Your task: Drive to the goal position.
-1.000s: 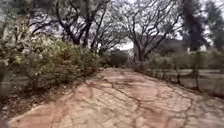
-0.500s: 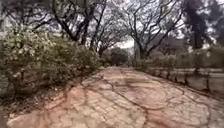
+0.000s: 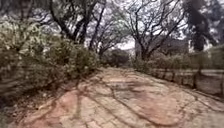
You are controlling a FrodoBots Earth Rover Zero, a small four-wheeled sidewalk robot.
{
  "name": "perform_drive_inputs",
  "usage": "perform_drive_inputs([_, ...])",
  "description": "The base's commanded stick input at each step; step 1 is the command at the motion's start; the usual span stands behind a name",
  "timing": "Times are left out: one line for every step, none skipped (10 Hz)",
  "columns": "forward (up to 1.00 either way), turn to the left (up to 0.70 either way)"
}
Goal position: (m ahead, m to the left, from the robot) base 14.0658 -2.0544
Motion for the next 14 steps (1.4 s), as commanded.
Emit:
perform_drive_inputs([0.7, 0.0])
perform_drive_inputs([0.7, 0.0])
perform_drive_inputs([0.7, 0.0])
perform_drive_inputs([0.7, 0.0])
perform_drive_inputs([0.7, 0.0])
perform_drive_inputs([0.7, 0.0])
perform_drive_inputs([0.7, -0.31])
perform_drive_inputs([0.7, -0.15])
perform_drive_inputs([0.7, 0.0])
perform_drive_inputs([0.7, 0.0])
perform_drive_inputs([0.7, 0.0])
perform_drive_inputs([0.7, 0.0])
perform_drive_inputs([0.7, 0.0])
perform_drive_inputs([0.7, 0.0])
